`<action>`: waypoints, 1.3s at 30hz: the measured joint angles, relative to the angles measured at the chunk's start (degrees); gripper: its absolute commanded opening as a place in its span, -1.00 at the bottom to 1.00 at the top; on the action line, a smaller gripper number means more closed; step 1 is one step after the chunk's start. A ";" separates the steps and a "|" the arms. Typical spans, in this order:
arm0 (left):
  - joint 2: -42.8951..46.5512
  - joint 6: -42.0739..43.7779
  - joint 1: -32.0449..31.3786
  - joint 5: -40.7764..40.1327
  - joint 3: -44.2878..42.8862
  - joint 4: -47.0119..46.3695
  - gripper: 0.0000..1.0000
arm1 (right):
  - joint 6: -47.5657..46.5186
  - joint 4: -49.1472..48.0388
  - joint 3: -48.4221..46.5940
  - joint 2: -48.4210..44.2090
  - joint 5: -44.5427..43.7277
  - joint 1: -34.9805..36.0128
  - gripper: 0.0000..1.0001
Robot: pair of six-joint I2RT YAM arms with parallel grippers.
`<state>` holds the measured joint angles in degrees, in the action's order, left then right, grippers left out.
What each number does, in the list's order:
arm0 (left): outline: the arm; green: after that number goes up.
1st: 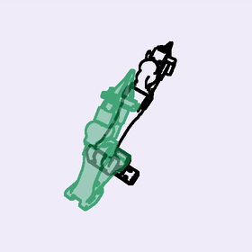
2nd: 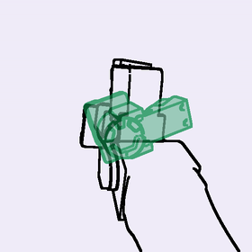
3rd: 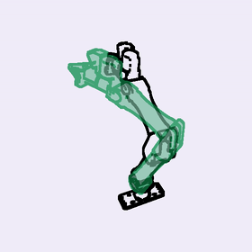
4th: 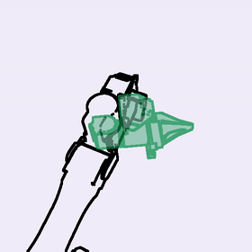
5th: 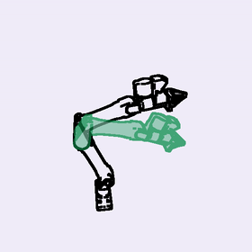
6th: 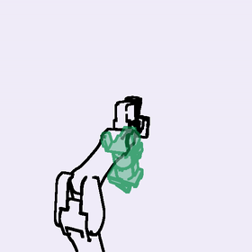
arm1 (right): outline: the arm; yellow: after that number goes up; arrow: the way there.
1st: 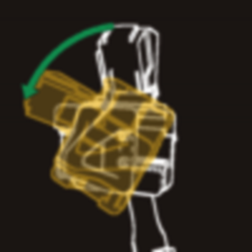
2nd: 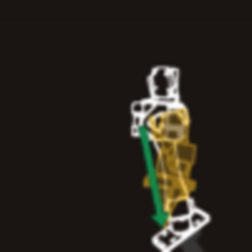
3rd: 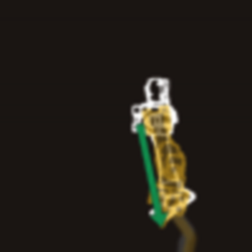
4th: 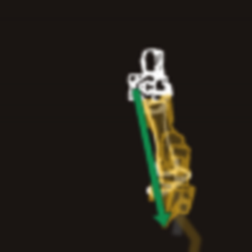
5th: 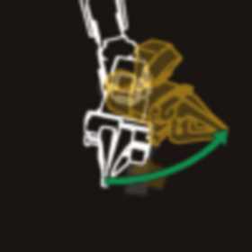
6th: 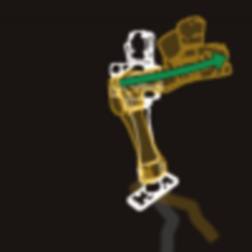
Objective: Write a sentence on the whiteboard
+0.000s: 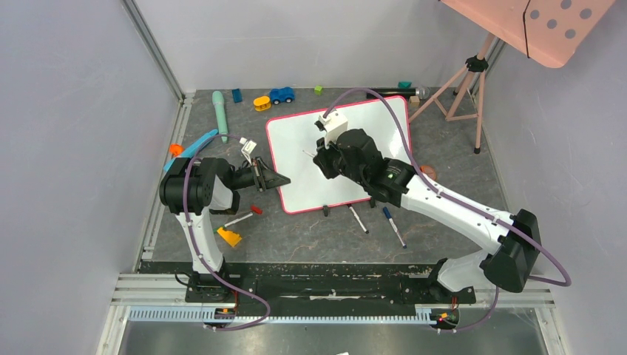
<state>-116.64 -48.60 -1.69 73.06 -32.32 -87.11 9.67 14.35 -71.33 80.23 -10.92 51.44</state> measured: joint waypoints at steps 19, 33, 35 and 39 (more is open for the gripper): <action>0.00 0.00 0.00 0.02 0.00 0.00 -0.94 | -0.11 -0.96 -0.22 1.79 6.21 0.13 -1.00; 0.00 0.00 -0.02 0.02 0.00 0.00 -0.94 | -1.22 0.72 -7.32 8.63 6.99 0.46 -1.00; 0.00 0.00 -0.04 0.02 0.02 0.00 -0.94 | -1.44 0.66 -9.07 9.73 6.73 0.48 -1.00; 0.00 0.00 -0.04 0.02 0.02 0.00 -0.94 | -1.84 0.39 -11.30 11.54 6.51 0.48 -1.00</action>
<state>-116.64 -48.60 -1.74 73.08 -32.29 -87.11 7.84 14.74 -82.63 91.77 -4.40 51.92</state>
